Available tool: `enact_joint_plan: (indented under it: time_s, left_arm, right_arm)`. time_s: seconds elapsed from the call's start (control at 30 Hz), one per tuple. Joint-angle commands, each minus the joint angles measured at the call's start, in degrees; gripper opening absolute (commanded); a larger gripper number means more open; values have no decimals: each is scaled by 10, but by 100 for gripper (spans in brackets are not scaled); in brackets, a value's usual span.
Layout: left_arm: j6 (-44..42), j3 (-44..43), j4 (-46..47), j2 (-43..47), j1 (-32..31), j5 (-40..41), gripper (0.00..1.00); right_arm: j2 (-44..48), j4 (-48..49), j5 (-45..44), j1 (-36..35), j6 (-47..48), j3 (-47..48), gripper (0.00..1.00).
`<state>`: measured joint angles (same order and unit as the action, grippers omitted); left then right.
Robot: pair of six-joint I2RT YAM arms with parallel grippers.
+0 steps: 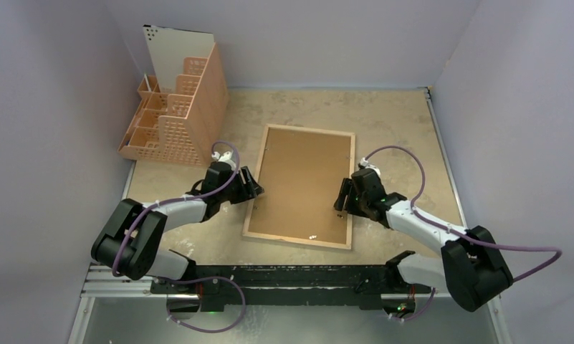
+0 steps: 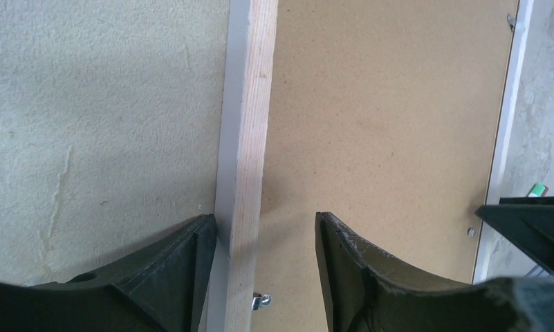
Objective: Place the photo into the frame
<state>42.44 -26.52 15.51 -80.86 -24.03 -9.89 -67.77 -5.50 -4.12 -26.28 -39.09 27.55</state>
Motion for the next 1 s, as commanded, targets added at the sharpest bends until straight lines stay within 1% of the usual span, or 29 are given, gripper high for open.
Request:
enact_joint_plan:
  time_s: [0.0, 0.03, 0.13, 0.2, 0.27, 0.5, 0.6, 0.67, 0.97]
  left_arm:
    - [-2, -3, -41, -8, 0, 21, 57]
    - [-2, -4, -43, -8, 0, 22, 57]
    - [-4, -6, -46, -10, -1, 26, 57]
    - [-5, -8, -47, -11, -1, 27, 57]
    - [-7, -8, -49, -11, -1, 29, 57]
    - [-9, -7, -52, -11, -1, 32, 57]
    - [-10, -7, -49, -12, -1, 32, 57]
    - [-10, -8, -49, -14, -1, 32, 57]
    - [-11, -6, -49, -14, -1, 26, 57]
  right_arm:
    - [-16, -102, -10, -49, -47, 33, 66]
    - [-16, -117, -16, -56, -51, 39, 66]
    - [-4, -154, -24, -79, -59, 53, 72]
    - [5, -165, -21, -93, -72, 55, 73]
    - [3, -186, -31, -106, -86, 63, 73]
    - [-10, -285, -111, -148, -164, 92, 71]
    - [-6, -289, -130, -153, -180, 92, 64]
    - [-10, -290, -141, -153, -188, 93, 62]
    - [-32, -260, -144, -153, -189, 98, 60]
